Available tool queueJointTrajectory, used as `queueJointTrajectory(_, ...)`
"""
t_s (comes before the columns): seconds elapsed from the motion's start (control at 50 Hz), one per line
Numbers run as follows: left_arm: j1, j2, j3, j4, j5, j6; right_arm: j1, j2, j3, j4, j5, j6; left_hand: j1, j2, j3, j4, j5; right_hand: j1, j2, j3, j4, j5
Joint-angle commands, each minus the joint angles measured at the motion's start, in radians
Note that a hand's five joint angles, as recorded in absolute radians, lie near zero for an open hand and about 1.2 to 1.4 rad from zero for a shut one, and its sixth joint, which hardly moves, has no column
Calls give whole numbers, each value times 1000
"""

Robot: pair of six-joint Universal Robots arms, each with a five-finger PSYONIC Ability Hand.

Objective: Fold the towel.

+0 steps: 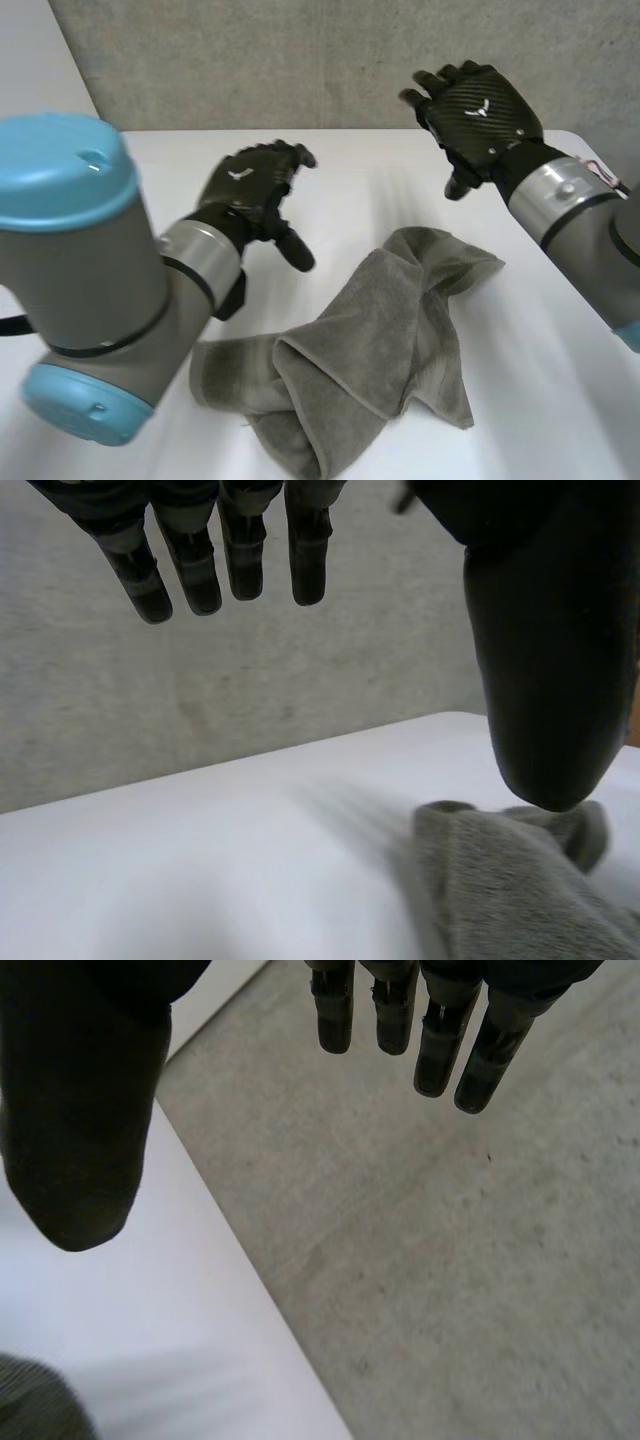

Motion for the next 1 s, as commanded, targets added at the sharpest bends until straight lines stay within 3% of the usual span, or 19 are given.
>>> queueJointTrajectory(0.02,47,110,-79,-49,40,4,7,-82,95,178,36,29,-30,-32,-49,-55,-18,-50,-57,-52,-71,-59)
queueJointTrajectory(0.08,55,149,-134,-71,80,4,7,-86,116,316,33,90,-27,-29,-49,-55,-15,-50,-57,-52,-71,-59)
queueJointTrajectory(0.2,56,163,-202,-78,144,2,17,-88,176,424,24,180,-7,-9,-49,-55,6,-50,-57,-52,-71,-59)
queueJointTrajectory(0.5,128,29,-239,-78,172,4,62,-152,409,352,23,207,108,106,-49,-55,120,-50,-57,-52,-71,-59)
queueJointTrajectory(0.64,122,-29,-242,-80,172,4,87,-149,455,300,27,207,117,115,-49,-55,129,-45,-53,-52,-71,-55)
queueJointTrajectory(0.74,117,-54,-243,-77,172,4,103,-143,484,261,29,203,134,132,-49,-55,146,66,59,-52,-71,57)
queueJointTrajectory(1.0,88,-113,-217,-68,172,1,108,-33,518,126,39,192,440,438,-49,-55,452,445,438,-52,-71,435)
